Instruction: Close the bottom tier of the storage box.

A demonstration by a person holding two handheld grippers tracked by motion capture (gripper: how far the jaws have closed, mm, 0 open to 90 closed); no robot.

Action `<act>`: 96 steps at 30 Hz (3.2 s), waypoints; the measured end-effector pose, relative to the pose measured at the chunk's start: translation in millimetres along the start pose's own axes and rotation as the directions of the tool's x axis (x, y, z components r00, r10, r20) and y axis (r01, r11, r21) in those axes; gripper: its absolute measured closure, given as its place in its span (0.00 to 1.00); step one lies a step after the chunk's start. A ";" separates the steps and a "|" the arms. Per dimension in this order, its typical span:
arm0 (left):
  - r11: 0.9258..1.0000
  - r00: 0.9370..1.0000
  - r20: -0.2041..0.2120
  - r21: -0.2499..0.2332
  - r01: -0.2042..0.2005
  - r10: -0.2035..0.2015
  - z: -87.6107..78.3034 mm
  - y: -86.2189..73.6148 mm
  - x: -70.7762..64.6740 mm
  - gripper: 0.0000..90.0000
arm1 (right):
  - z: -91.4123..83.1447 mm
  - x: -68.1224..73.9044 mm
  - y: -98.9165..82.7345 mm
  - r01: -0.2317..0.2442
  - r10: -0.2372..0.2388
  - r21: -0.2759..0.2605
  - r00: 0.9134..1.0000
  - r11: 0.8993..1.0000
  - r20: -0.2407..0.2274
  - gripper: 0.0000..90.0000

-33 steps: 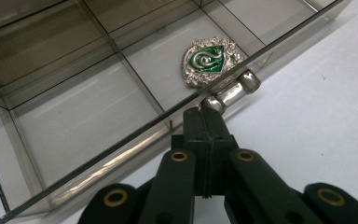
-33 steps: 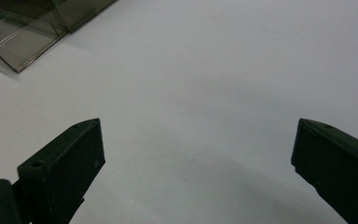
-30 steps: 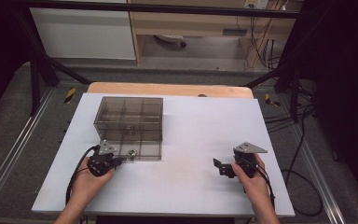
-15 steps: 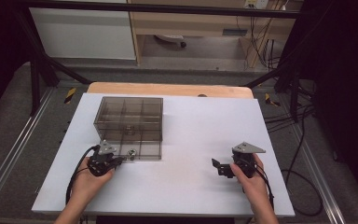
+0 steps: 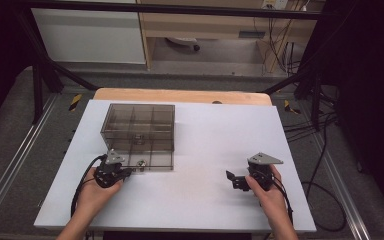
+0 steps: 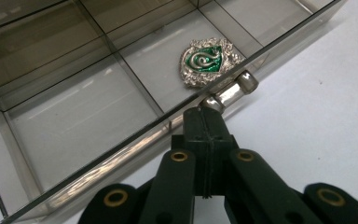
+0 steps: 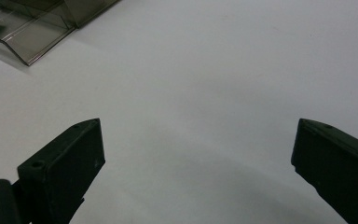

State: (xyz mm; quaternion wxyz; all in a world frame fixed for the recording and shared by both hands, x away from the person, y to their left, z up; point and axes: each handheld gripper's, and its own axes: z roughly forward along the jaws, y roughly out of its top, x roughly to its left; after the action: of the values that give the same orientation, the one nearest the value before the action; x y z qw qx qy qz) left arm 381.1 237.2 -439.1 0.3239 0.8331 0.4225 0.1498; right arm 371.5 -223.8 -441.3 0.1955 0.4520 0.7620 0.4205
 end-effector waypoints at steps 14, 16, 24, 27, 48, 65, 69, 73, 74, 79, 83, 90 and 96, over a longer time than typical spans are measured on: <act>0.999 1.000 0.000 0.039 -0.026 0.026 3.3 9.6 1.8 1.00 | -0.4 0.7 0.1 -0.007 0.007 -0.002 1.000 1.000 -0.001 0.03; 0.999 1.000 0.002 0.040 -0.025 0.025 3.4 10.8 2.5 1.00 | -0.3 0.0 -0.2 -0.005 0.005 -0.001 1.000 1.000 0.001 0.03; 0.999 1.000 -0.002 0.042 -0.026 0.026 5.5 11.8 5.1 1.00 | 0.4 0.1 -0.3 -0.008 0.008 0.000 1.000 1.000 -0.002 0.03; 0.999 1.000 -0.003 0.041 -0.025 0.025 5.9 12.9 5.8 1.00 | 0.3 0.1 -0.4 -0.009 0.009 0.001 1.000 1.000 -0.001 0.03; 0.999 1.000 -0.011 0.041 -0.027 0.028 9.8 21.6 9.2 1.00 | 0.3 -0.2 -0.2 -0.011 0.011 0.001 1.000 1.000 -0.003 0.03; 0.999 0.999 -0.017 0.034 -0.027 0.027 11.6 25.5 11.8 1.00 | -0.2 -0.4 -0.1 -0.009 0.009 -0.004 1.000 1.000 -0.001 0.03; 0.999 1.000 -0.018 0.029 -0.025 0.026 12.4 25.6 12.7 1.00 | -0.2 -0.3 -0.1 -0.010 0.010 -0.006 1.000 1.000 -0.001 0.03; 0.999 0.999 -0.021 0.028 -0.025 0.026 13.3 26.0 13.8 1.00 | -0.1 0.0 -0.1 -0.011 0.011 -0.004 1.000 1.000 -0.001 0.03; 0.999 0.999 -0.022 0.027 -0.025 0.026 13.5 26.2 14.1 1.00 | -0.1 -0.1 -0.1 -0.008 0.008 -0.005 1.000 1.000 -0.001 0.03; 1.000 0.999 -0.024 0.020 -0.021 0.021 14.2 27.1 15.3 1.00 | -0.1 -0.2 -0.2 -0.007 0.007 -0.003 1.000 1.000 0.000 0.03; 1.000 0.999 -0.027 0.022 -0.020 0.021 14.8 28.6 16.7 1.00 | 0.1 0.0 -0.1 -0.007 0.007 -0.003 1.000 1.000 -0.002 0.03; 0.999 0.999 -0.040 0.024 -0.023 0.024 16.5 31.0 17.8 1.00 | -0.5 -0.1 0.2 -0.014 0.014 -0.005 1.000 1.000 -0.002 0.03; 1.000 0.999 -0.046 0.023 -0.019 0.020 18.2 32.9 19.3 1.00 | -0.2 -0.4 0.2 -0.010 0.010 -0.007 1.000 1.000 -0.001 0.03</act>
State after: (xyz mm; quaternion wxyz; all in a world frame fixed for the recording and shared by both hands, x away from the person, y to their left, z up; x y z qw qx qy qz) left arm 422.2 230.9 -431.2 0.3029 0.8371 0.4237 0.1674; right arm 371.7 -224.2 -441.0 0.1944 0.4552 0.7583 0.4242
